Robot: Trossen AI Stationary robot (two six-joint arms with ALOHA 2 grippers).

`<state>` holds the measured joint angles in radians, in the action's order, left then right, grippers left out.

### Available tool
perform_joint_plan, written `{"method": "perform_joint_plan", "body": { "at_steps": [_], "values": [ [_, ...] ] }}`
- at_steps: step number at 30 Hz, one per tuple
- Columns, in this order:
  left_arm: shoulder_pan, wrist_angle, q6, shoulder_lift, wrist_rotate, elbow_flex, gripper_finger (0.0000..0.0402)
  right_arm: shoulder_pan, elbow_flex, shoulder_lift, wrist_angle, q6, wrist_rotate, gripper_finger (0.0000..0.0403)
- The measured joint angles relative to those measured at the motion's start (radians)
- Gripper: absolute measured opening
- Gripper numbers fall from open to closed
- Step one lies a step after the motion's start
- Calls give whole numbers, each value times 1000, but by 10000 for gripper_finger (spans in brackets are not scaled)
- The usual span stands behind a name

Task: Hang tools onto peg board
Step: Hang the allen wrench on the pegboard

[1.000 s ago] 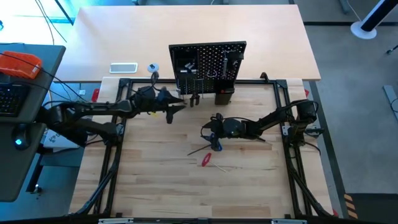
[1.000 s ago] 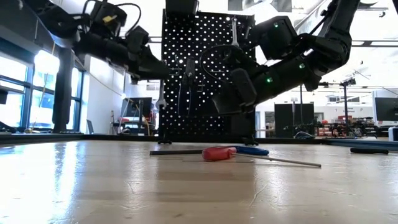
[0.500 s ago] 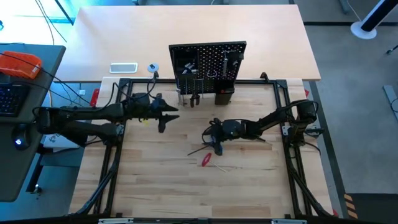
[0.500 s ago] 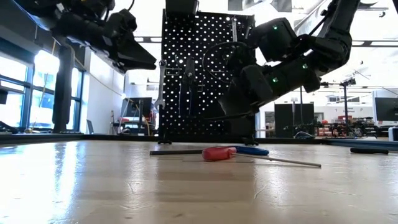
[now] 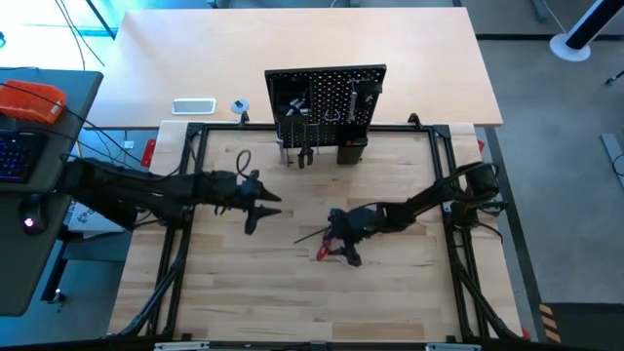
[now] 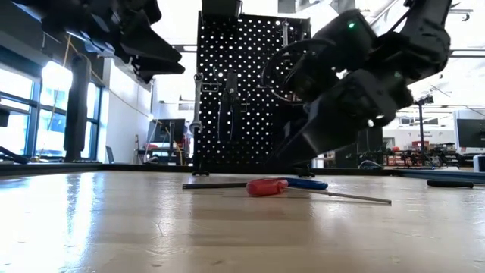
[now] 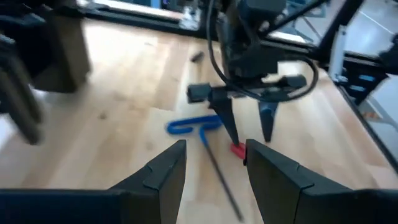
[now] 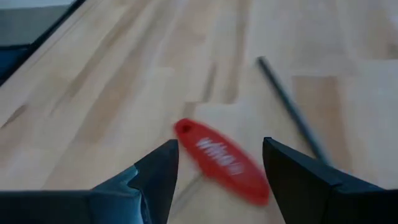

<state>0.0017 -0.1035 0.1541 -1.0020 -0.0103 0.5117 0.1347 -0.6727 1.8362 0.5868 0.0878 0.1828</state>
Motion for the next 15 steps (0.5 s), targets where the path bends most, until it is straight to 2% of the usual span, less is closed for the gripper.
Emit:
{"method": "perform_joint_plan", "body": {
  "at_steps": [5,9,15],
  "values": [
    [-125,-94,61,-62,-33,-34,159,60,0,0,-20,-19,-136,227],
    [-210,-212,109,-164,-70,-57,159,103,0,0,-6,-65,-260,227],
    [-284,-410,133,-368,-97,-58,159,137,-2,0,7,-80,-278,230]
  ]
}}
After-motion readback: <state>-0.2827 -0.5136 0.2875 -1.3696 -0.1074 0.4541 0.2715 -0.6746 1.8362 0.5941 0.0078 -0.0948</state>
